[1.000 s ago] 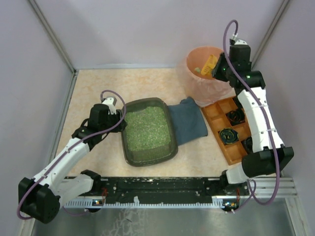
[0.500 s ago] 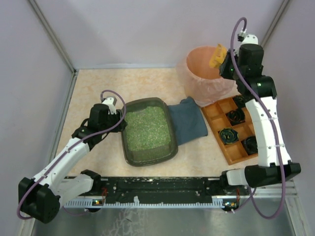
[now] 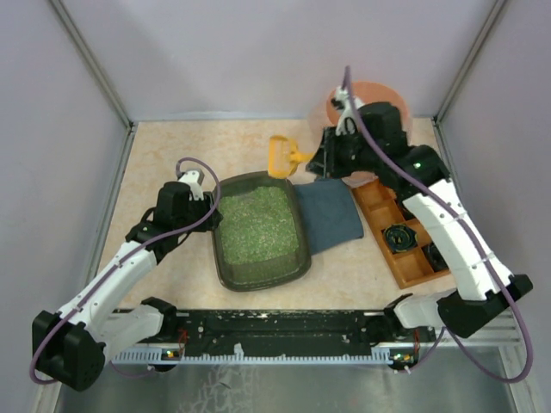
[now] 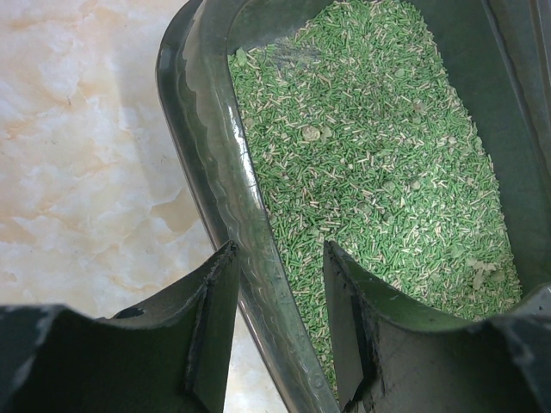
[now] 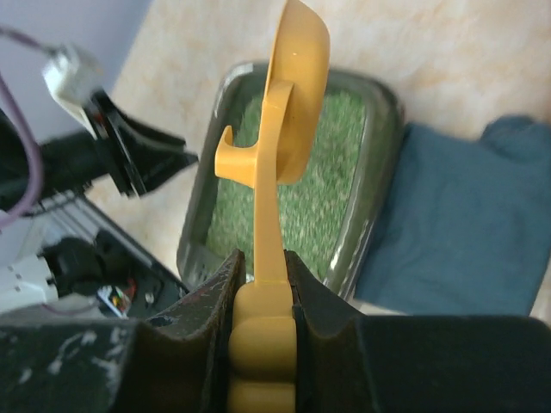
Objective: Clean the litter box
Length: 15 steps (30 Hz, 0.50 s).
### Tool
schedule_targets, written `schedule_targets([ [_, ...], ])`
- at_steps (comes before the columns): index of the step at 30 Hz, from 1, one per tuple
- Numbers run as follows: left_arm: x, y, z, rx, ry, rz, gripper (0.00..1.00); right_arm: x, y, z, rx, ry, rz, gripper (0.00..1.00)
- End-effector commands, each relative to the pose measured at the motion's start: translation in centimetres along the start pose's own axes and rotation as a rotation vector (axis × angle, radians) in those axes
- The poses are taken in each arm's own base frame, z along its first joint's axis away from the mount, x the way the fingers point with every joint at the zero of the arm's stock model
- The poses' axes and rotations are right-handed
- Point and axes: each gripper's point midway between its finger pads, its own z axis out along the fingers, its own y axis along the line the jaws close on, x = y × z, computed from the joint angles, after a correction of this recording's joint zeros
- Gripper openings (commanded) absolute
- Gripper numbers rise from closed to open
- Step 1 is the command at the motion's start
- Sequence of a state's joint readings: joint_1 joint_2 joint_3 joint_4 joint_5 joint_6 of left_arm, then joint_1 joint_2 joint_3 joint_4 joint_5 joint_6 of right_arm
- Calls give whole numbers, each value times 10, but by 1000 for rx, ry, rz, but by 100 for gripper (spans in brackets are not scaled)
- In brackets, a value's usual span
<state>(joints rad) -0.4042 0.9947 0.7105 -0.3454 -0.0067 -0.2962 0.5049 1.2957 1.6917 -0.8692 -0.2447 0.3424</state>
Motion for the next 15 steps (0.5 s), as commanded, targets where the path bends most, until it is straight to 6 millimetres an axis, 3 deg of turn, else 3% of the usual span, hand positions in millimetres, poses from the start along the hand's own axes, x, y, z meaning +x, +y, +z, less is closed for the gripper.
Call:
schedule_targets([
  [1, -2, -1, -2, -3, 0, -7, 50, 50, 9, 15, 33, 186, -1, 0],
  [9, 5, -1, 4, -4, 37, -5, 49, 97, 28, 40, 42, 406, -5, 0],
  [15, 12, -1, 9, -2, 80, 0, 48, 128, 16, 59, 157, 541, -25, 0],
])
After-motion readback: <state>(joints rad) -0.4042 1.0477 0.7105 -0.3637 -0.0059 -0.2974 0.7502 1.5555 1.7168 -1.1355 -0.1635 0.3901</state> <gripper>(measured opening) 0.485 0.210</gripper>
